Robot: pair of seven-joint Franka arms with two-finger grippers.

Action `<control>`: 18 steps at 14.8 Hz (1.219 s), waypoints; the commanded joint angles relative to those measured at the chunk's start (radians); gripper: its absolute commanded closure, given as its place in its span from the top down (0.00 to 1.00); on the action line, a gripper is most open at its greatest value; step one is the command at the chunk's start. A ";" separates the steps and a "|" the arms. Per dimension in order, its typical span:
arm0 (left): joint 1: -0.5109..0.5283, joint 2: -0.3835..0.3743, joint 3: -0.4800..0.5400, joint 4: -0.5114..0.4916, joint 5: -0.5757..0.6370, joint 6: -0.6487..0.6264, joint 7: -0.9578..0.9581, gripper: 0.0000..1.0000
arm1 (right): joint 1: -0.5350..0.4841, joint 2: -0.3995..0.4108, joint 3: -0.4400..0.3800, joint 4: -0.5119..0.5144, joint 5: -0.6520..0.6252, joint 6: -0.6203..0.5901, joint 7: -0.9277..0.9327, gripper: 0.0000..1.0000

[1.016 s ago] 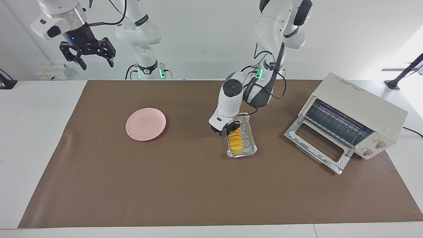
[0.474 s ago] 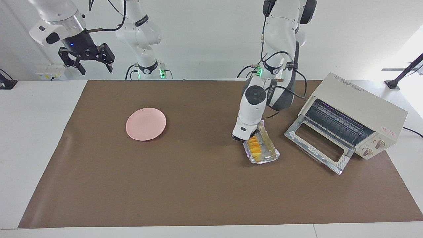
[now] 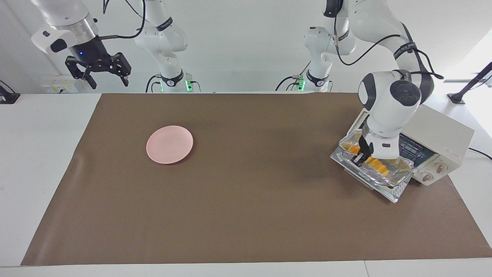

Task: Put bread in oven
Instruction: 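Carry the foil tray into the oven with the left gripper while the right gripper retracts, then push the foil tray deeper into the oven and open the left gripper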

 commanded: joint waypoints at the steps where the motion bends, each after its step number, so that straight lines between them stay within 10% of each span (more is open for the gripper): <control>1: 0.054 -0.023 -0.005 -0.044 -0.008 -0.018 0.013 0.00 | -0.010 -0.008 0.010 0.007 -0.012 0.010 -0.013 1.00; 18: 0.189 -0.092 -0.003 -0.176 -0.007 -0.055 0.192 0.00 | -0.017 -0.040 0.016 -0.016 0.000 -0.012 -0.016 1.00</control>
